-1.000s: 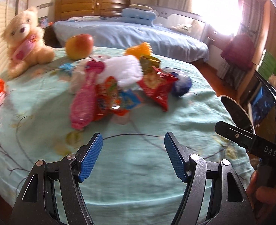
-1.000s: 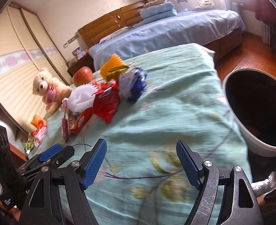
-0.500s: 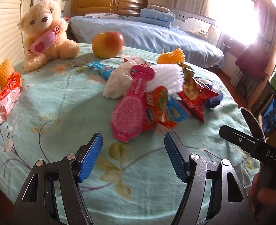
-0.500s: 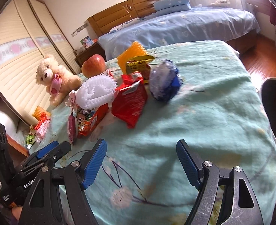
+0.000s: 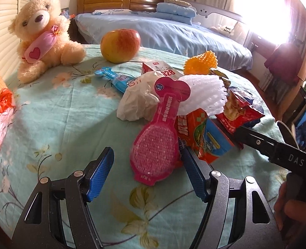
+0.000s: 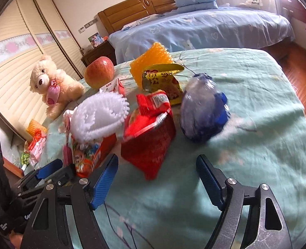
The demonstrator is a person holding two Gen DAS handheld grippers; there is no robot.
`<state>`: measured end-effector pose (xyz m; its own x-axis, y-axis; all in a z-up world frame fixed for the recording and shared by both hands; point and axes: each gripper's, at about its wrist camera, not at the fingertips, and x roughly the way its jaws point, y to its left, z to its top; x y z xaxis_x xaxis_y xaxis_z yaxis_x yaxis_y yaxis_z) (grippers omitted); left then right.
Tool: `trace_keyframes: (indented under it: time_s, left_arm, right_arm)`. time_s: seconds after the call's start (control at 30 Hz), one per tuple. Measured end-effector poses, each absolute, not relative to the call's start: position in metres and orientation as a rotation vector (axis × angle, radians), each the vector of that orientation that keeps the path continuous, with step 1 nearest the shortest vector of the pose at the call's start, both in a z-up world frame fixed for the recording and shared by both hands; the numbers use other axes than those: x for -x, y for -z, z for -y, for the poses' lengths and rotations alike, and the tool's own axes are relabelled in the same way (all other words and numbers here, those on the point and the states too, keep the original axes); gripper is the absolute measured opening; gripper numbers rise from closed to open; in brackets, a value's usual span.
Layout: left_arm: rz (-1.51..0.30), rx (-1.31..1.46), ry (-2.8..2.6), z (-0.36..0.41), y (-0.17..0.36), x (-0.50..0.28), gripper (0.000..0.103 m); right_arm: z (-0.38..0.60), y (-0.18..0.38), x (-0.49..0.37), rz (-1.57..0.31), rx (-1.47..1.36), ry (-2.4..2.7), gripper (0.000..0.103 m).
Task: Collect trash
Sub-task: 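Grasp the red snack bag with the right tool while the left tool grasps the pink brush package, then carry both items over the black bin and open both tools to drop them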
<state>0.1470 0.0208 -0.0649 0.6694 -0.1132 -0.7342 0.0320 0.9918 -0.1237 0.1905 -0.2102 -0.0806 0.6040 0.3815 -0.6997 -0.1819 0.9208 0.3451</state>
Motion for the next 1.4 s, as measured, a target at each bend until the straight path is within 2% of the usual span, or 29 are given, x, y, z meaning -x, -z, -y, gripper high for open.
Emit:
trace_keyframes:
  time_s: [0.1, 0.17, 0.23, 0.27, 0.87, 1.4]
  left_arm:
    - [-0.854, 0.107, 0.084, -0.020, 0.068, -0.151, 0.068]
    - [-0.860, 0.115, 0.095, -0.021, 0.070, -0.152, 0.052]
    - [-0.866, 0.115, 0.104, -0.020, 0.071, -0.152, 0.046]
    - [-0.860, 0.115, 0.107, -0.020, 0.070, -0.151, 0.046]
    - [-0.784, 0.122, 0.157, -0.008, 0.049, -0.109, 0.045]
    - [-0.804, 0.062, 0.329, 0.070, 0.047, -0.095, 0.045]
  right_arm:
    - [0.204, 0.082, -0.198, -0.865, -0.236, -0.325, 0.077]
    - [0.200, 0.082, -0.200, -0.861, -0.223, -0.318, 0.076]
    - [0.197, 0.082, -0.202, -0.855, -0.211, -0.311, 0.063]
    - [0.195, 0.083, -0.202, -0.855, -0.206, -0.308, 0.051]
    - [0.215, 0.071, -0.152, -0.820, -0.218, -0.323, 0.048]
    - [0.281, 0.064, -0.102, -0.786, -0.283, -0.217, 0.048]
